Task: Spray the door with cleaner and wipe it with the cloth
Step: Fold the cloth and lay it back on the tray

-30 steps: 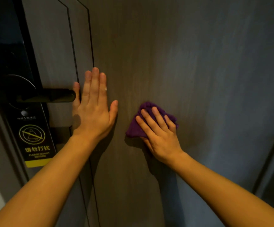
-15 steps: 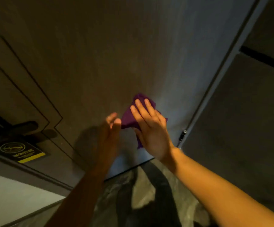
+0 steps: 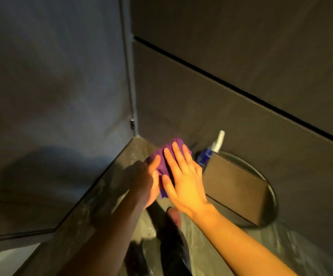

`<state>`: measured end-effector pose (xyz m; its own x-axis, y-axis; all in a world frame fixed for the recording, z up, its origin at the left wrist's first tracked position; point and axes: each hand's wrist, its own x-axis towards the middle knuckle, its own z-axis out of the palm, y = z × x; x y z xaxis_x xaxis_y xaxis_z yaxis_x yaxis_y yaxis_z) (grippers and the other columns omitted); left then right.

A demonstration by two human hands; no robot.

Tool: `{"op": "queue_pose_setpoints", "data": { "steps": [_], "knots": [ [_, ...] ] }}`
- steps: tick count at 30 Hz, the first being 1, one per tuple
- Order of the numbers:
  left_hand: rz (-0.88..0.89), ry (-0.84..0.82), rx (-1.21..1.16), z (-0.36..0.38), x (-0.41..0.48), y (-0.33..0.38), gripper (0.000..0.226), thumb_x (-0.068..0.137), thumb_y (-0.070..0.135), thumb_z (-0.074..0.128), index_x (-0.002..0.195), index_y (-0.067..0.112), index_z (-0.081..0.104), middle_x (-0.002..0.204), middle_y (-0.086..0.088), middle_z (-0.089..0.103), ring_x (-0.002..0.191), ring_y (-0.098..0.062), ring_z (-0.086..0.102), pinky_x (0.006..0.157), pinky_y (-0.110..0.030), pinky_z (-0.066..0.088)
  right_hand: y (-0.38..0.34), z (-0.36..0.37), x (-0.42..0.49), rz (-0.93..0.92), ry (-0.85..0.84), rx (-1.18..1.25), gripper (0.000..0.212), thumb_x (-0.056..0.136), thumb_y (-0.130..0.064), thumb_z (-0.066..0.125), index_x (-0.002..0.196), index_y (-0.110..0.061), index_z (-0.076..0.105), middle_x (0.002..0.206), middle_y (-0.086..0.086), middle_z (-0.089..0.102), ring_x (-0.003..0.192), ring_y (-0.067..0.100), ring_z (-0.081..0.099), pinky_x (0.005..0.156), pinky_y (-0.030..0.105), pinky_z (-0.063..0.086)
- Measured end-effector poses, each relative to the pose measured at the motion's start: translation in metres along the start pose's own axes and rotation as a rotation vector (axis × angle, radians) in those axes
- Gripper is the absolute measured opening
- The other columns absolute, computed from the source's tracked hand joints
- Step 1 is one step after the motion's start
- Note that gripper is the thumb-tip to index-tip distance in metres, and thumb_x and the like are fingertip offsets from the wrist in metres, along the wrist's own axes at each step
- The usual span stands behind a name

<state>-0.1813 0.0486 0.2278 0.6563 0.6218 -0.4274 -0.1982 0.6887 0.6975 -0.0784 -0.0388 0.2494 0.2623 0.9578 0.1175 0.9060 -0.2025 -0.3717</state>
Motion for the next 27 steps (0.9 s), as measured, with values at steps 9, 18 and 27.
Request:
{"op": "queue_pose_setpoints", "data": {
  "steps": [9, 18, 27],
  "knots": [
    [-0.327, -0.37, 0.083, 0.13, -0.007, -0.077, 0.021, 0.105, 0.009, 0.045, 0.118, 0.008, 0.062, 0.106, -0.003, 0.067, 0.088, 0.006, 0.072, 0.079, -0.011, 0.052, 0.133, -0.076, -0.125, 0.85, 0.202, 0.83, 0.056, 0.099, -0.054, 0.048, 0.146, -0.024, 0.05, 0.147, -0.003, 0.055, 0.133, 0.017, 0.052, 0.111, 0.037, 0.04],
    [-0.573, -0.227, 0.145, 0.214, 0.046, -0.179, 0.041, 0.096, 0.029, 0.062, 0.135, 0.014, 0.063, 0.133, -0.015, 0.067, 0.127, -0.037, 0.059, 0.11, -0.054, 0.041, 0.27, -0.095, -0.185, 1.019, 0.221, 1.116, 0.033, 0.091, -0.039, 0.068, 0.083, -0.007, 0.065, 0.085, 0.015, 0.071, 0.082, 0.027, 0.064, 0.073, 0.042, 0.048],
    [-0.611, -0.068, 0.262, 0.245, 0.115, -0.234, 0.044, 0.095, 0.03, 0.068, 0.133, 0.009, 0.063, 0.13, -0.017, 0.069, 0.123, -0.035, 0.064, 0.114, -0.056, 0.04, 0.352, -0.063, -0.183, 1.015, 0.244, 0.925, 0.016, 0.1, -0.029, 0.061, 0.113, -0.02, 0.063, 0.1, 0.002, 0.074, 0.089, 0.017, 0.074, 0.074, 0.036, 0.063]
  ]
}}
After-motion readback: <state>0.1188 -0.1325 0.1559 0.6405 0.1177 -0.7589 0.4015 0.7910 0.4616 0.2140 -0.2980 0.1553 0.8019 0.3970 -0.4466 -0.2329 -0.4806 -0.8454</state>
